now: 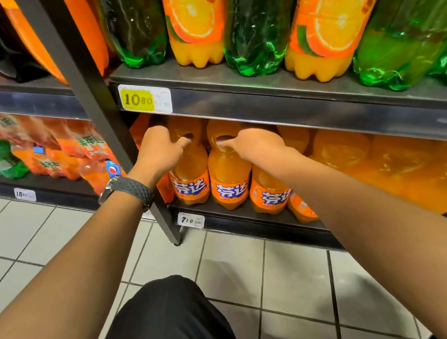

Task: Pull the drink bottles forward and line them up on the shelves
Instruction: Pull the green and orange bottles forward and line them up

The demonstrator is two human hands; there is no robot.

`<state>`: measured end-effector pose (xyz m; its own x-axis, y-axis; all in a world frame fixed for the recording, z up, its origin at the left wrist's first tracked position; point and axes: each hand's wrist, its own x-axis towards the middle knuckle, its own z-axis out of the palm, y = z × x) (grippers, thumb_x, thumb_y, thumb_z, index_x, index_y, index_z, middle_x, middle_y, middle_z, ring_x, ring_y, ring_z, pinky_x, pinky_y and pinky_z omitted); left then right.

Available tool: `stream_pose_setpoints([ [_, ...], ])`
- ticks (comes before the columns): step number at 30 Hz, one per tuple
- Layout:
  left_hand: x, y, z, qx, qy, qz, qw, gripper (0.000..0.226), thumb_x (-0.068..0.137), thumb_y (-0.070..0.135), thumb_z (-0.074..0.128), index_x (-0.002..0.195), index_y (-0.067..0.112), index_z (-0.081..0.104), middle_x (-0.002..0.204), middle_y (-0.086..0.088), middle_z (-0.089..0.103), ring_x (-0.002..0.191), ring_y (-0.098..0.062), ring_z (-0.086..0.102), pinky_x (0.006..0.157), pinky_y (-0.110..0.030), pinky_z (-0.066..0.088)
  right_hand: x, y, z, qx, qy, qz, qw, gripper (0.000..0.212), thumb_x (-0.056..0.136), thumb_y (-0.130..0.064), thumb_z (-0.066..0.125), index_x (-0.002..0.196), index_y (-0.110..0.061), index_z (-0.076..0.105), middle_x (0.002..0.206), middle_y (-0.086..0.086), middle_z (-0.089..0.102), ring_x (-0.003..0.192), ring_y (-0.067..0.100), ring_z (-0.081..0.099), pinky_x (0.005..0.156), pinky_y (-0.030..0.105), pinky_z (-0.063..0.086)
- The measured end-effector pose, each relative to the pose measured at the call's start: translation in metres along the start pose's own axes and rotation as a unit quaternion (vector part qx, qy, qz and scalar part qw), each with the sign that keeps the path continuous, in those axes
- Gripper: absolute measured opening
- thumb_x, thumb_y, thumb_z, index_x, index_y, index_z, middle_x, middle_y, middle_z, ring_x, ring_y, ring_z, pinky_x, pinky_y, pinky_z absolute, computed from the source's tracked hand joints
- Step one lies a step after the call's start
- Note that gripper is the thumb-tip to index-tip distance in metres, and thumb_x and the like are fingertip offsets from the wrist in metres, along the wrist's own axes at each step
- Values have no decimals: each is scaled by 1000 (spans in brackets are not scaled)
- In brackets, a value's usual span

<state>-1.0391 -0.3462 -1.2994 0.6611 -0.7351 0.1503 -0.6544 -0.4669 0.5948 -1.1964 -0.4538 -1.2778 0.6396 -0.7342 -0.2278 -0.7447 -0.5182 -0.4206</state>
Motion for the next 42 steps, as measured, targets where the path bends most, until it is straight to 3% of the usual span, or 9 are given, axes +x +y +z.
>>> stream_pose_setpoints([
  [4, -36, 3, 20, 91, 181, 96, 975, 42, 81, 36, 67, 100, 5, 48, 105, -16, 47, 102, -31, 44, 87, -42, 42, -24, 12, 1, -38, 90, -53, 994, 45, 94, -54, 44, 73, -15, 50, 63, -3, 46, 62, 16, 50, 52, 25, 32],
  [6, -60, 13, 34, 66, 198, 161, 965, 53, 80, 35, 67, 118, 6, 45, 119, -13, 44, 111, -27, 42, 94, -34, 37, -50, 38, 4, -32, 214, -114, 970, 32, 93, -46, 51, 84, -15, 53, 74, -6, 50, 70, 13, 48, 60, 25, 37],
  [9, -65, 32, 57, -1, 111, 171, 979, 56, 77, 42, 73, 111, 6, 45, 105, -7, 43, 99, -19, 39, 86, -24, 33, -80, 86, 4, -17, 304, -84, 949, 22, 93, -35, 55, 95, -13, 53, 82, -2, 47, 81, 17, 46, 63, 26, 37],
  [15, -35, 61, 72, 54, 88, 67, 992, 56, 74, 61, 67, 57, 20, 32, 63, 3, 35, 82, -21, 40, 71, -32, 27, -56, 92, -5, -4, 175, 50, 983, 38, 94, -43, 51, 64, -25, 36, 62, -4, 46, 57, 7, 44, 45, 18, 26],
  [22, -44, 54, 71, -11, 90, 63, 994, 42, 80, 42, 70, 81, 14, 39, 82, 0, 40, 88, -20, 42, 73, -30, 36, -58, 88, -3, -24, 243, 29, 969, 45, 89, -52, 56, 61, -20, 40, 59, -5, 45, 55, 10, 43, 51, 22, 28],
  [25, -73, 56, 83, -14, 173, 159, 972, 53, 77, 38, 72, 112, 10, 45, 110, -8, 47, 105, -22, 44, 90, -32, 41, -93, 122, 27, 98, 339, -29, 935, 28, 84, -40, 67, 100, -21, 55, 97, -5, 57, 91, 11, 53, 70, 22, 43],
  [28, -96, 73, 117, -81, 0, 188, 979, 68, 76, 32, 76, 132, 15, 41, 129, -5, 47, 120, -19, 43, 102, -31, 39, -119, 174, 56, 241, 311, 111, 913, 52, 82, -31, 72, 127, -22, 47, 123, -2, 52, 115, 19, 51, 83, 27, 46],
  [34, -75, 96, 159, -125, -12, 24, 992, 62, 64, 48, 82, 101, 18, 44, 104, -2, 45, 97, -18, 45, 82, -37, 48, -82, 196, 55, 244, 303, 159, 908, 69, 82, -41, 70, 139, -20, 37, 136, 4, 47, 124, 25, 45, 92, 38, 45],
  [42, -69, 94, 167, -82, 11, 3, 997, 63, 68, 45, 81, 112, 16, 47, 115, -5, 50, 97, -13, 43, 77, -26, 40, -79, 196, 56, 170, 349, 177, 905, 73, 72, -55, 73, 130, -22, 44, 125, 1, 51, 115, 20, 49, 80, 32, 47],
])
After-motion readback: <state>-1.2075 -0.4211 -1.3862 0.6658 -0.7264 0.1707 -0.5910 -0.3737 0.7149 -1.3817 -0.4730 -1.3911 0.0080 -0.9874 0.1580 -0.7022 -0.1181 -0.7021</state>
